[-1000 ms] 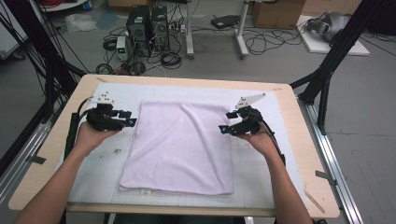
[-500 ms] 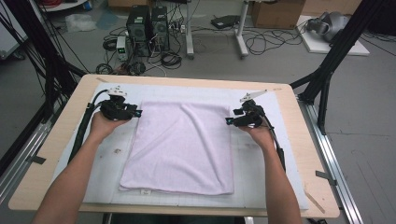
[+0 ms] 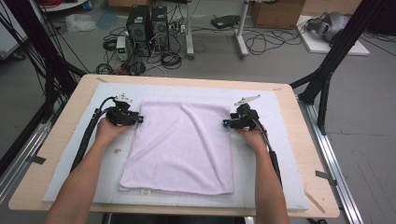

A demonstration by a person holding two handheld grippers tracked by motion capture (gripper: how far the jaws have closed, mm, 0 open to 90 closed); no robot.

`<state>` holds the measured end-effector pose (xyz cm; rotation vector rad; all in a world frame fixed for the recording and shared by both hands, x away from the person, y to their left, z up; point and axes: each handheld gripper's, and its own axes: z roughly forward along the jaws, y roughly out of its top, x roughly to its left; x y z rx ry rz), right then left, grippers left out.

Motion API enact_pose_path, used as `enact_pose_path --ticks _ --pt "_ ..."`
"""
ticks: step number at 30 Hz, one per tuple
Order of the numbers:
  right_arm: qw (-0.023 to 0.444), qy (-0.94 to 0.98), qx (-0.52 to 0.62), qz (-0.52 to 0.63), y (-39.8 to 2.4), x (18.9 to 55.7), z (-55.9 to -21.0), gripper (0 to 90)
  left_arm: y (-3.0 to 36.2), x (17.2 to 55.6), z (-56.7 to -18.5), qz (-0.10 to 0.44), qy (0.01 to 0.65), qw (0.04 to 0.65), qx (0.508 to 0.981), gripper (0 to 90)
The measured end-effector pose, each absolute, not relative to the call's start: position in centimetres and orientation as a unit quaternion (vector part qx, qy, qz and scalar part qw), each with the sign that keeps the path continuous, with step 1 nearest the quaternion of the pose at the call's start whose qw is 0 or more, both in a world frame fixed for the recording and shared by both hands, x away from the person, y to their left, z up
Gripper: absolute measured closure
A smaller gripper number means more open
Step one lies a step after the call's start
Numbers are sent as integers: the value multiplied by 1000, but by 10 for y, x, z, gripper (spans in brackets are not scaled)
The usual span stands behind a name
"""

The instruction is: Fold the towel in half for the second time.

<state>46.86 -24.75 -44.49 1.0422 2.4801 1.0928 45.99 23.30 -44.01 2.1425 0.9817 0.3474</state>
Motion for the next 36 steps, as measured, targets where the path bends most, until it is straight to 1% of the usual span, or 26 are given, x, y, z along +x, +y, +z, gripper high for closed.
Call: enact_pose_path --ticks 4,6,7,11,13,16,23,24,26,30,35,36 --pt "96 847 355 384 -248 467 -445 674 234 461 -440 119 402 378 826 770" --pt "76 850 348 388 -247 468 -444 805 235 462 -441 110 407 381 823 806" --pt "76 853 343 385 -245 467 -444 807 235 462 -441 108 408 383 822 826" --pt "75 854 343 384 -244 467 -443 825 235 461 -440 110 409 381 822 845" --pt "82 855 342 382 -244 467 -441 834 234 460 -437 118 406 378 824 850" --pt "89 851 339 391 -243 465 -435 837 236 456 -428 132 396 390 821 851" --pt "103 843 319 420 -247 452 -407 839 241 440 -402 149 365 417 819 850" --pt "103 843 313 424 -248 448 -402 839 241 434 -399 155 359 423 817 851" --pt "88 841 309 436 -248 436 -393 839 242 421 -393 167 341 429 819 850" --pt "68 848 282 443 -251 404 -384 839 254 388 -391 160 326 456 813 850" --pt "40 852 282 440 -264 365 -401 837 265 343 -414 132 306 457 824 849" --pt "26 855 286 432 -265 359 -405 834 266 335 -420 124 304 452 830 849"
